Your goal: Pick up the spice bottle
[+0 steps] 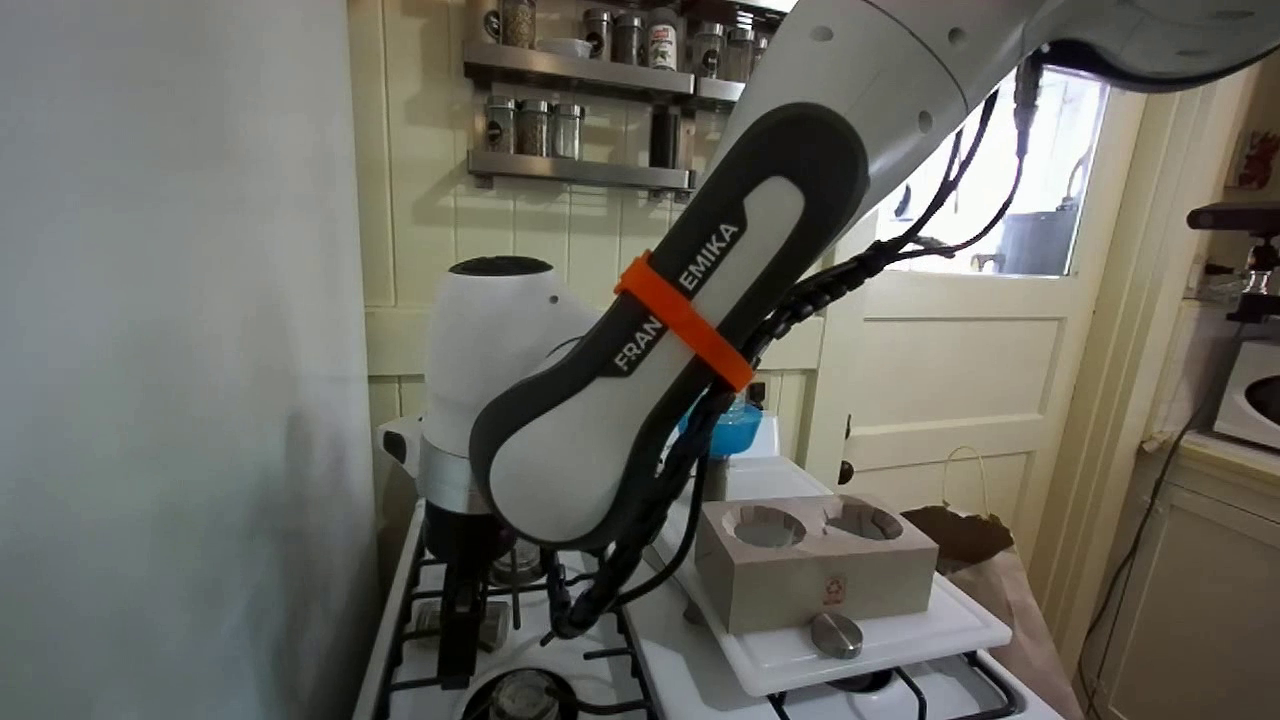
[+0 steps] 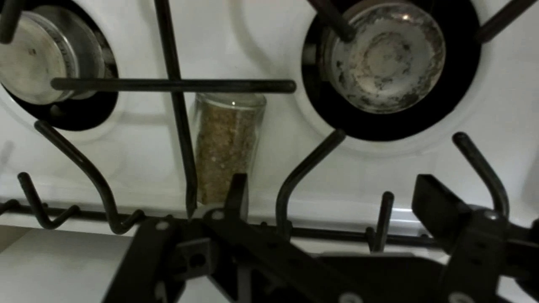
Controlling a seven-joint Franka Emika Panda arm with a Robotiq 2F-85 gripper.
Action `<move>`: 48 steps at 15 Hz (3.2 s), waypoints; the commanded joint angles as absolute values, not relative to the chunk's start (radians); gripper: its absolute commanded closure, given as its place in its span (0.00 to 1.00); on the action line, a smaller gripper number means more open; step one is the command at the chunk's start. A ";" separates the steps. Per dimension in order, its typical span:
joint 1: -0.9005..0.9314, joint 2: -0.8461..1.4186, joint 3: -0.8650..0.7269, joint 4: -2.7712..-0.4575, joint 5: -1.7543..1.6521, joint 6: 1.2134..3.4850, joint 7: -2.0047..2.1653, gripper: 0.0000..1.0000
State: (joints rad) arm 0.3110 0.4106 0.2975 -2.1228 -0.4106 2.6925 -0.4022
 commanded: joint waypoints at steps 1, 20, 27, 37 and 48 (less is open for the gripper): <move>0.362 0.353 0.242 -2.154 -0.456 2.610 -0.298 0.00; 0.399 0.429 0.176 -2.095 -0.625 2.581 -0.221 0.00; 0.422 0.438 0.181 -2.064 -0.663 2.578 -0.165 0.00; 0.393 0.455 0.181 -2.087 -0.660 2.632 -0.191 0.00; 0.385 0.500 0.182 -2.063 -0.650 2.692 -0.226 0.08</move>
State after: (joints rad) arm 0.3829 0.4777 0.1794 -2.0754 -0.6382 2.6704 -0.2222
